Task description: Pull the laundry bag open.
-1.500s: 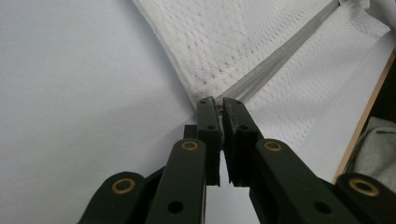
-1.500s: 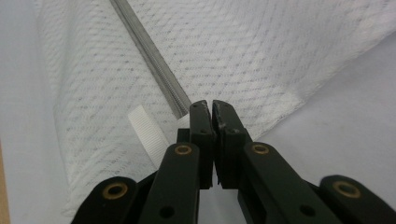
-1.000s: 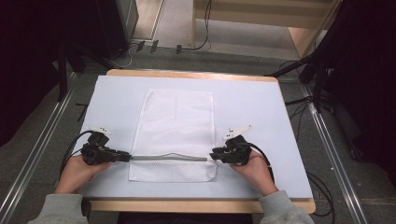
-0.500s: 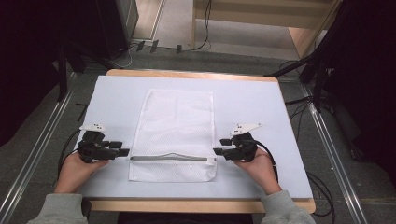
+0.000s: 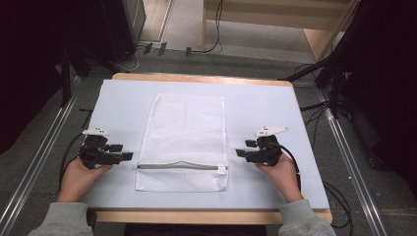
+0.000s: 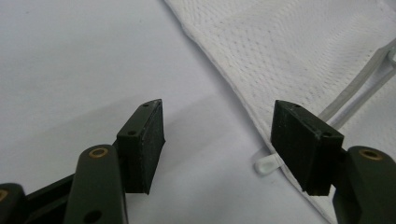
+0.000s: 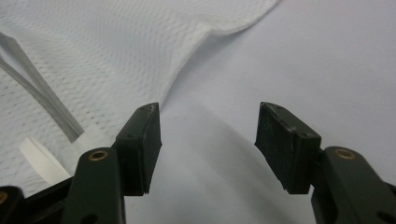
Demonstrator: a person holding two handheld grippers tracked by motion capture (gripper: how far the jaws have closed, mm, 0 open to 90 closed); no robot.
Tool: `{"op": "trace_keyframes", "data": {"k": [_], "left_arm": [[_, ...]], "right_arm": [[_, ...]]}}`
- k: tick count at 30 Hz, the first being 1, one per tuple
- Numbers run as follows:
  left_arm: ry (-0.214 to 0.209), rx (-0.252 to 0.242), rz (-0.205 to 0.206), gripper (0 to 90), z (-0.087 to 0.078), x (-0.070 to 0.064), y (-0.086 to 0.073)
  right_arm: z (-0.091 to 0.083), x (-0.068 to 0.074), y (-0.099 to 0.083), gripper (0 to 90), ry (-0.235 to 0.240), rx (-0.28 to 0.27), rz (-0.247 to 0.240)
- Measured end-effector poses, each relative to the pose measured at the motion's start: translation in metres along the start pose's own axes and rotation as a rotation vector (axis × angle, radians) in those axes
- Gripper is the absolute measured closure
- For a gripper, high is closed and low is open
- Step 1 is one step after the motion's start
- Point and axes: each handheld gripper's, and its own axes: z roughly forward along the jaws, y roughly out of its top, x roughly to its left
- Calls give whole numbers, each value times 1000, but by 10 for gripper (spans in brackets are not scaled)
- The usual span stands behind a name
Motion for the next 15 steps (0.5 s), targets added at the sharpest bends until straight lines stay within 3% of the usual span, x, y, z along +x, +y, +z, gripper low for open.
{"op": "trace_keyframes", "data": {"k": [8,15], "left_arm": [[16,-5,-7,325,1,3,1],[-3,6,-12,303,5,2,2]], "right_arm": [[-1,-8,-4,400,-34,15,35],[0,-9,-6,396,-39,25,37]]}}
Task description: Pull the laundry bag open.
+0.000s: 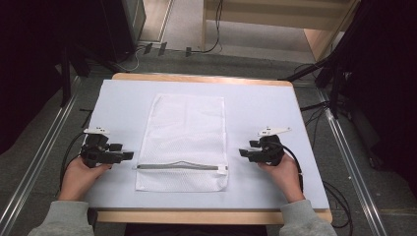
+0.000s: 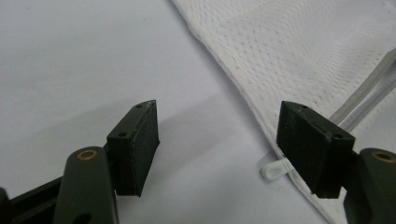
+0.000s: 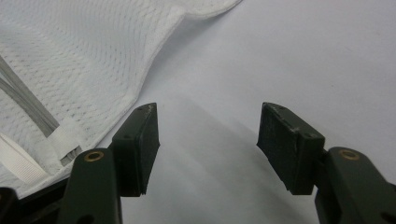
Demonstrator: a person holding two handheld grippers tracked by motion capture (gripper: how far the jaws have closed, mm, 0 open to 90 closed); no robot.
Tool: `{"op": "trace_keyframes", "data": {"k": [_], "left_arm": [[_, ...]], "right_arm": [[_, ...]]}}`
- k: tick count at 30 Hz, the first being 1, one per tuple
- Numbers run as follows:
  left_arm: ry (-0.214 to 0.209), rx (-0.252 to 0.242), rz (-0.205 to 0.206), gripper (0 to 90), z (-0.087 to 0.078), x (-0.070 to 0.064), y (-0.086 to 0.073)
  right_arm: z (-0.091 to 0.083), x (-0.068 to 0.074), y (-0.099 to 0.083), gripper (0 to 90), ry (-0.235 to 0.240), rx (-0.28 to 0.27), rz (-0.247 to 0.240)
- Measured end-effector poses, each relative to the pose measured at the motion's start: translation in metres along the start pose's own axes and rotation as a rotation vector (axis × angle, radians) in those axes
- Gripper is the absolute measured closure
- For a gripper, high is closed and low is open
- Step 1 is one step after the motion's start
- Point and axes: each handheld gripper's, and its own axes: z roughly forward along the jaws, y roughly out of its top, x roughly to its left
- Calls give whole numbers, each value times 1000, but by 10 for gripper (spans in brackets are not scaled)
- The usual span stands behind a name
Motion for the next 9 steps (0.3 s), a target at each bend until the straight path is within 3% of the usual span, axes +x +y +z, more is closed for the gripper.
{"op": "trace_keyframes", "data": {"k": [9], "left_arm": [[15,-2,-1,291,1,2,0]], "right_arm": [[0,-1,-1,386,-14,5,2]]}}
